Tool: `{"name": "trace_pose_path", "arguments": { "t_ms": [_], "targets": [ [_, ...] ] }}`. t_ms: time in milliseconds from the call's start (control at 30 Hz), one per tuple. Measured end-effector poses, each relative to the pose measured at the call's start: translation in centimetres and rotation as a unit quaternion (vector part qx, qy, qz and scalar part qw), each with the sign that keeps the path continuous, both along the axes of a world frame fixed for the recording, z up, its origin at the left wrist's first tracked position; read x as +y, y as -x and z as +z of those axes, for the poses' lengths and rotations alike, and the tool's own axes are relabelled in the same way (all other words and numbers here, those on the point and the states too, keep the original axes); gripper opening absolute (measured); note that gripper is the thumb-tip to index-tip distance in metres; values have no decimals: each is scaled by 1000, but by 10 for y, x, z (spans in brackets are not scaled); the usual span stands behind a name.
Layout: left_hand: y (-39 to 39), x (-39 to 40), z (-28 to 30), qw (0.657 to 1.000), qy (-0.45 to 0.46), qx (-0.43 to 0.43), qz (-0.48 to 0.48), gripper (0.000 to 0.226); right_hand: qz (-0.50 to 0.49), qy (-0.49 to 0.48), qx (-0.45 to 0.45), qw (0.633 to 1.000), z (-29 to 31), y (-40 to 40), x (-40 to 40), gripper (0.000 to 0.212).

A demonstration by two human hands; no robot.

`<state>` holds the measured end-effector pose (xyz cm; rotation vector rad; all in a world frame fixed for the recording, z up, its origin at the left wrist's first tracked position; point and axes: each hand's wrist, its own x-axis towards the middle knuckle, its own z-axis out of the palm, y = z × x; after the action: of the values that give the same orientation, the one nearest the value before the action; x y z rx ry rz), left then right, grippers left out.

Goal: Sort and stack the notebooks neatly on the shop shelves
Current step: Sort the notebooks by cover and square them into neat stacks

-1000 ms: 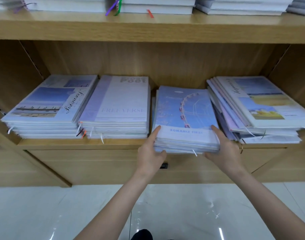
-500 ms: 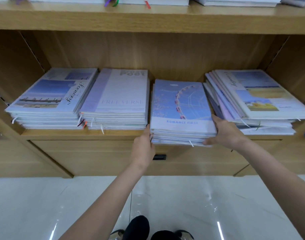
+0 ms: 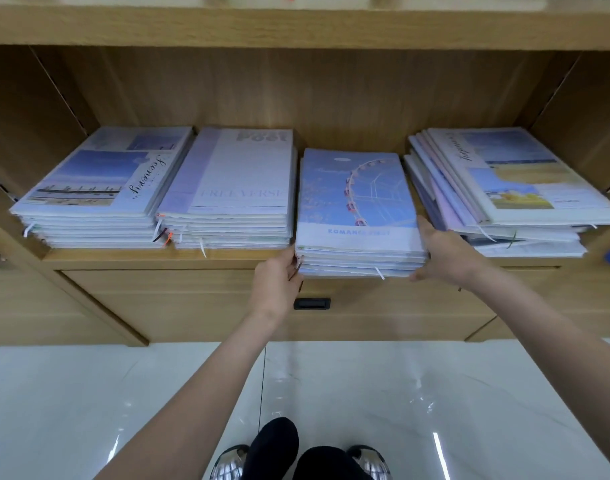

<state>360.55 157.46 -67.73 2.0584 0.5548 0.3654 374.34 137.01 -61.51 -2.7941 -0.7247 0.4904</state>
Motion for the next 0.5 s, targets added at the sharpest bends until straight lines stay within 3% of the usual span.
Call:
{"name": "trace_pose_path", "arguments": {
  "t_ms": [133, 233, 300, 500],
  "targets": [
    [-1, 1, -7, 996, -87, -5, -3, 14, 11, -25, -5, 1000, 3, -5, -2, 100],
    [-3, 2, -10, 991, -136, -2, 0, 12, 6, -65, 22, 998, 4, -7, -4, 93],
    [-4, 1, -10, 991, -134, -4, 4, 7, 1, -85, 50, 995, 3, -10, -6, 91],
    [-4, -4, 1, 998, -32, -24, 41, 32, -10, -54, 10, 998, -7, -18, 0, 94]
  ]
}}
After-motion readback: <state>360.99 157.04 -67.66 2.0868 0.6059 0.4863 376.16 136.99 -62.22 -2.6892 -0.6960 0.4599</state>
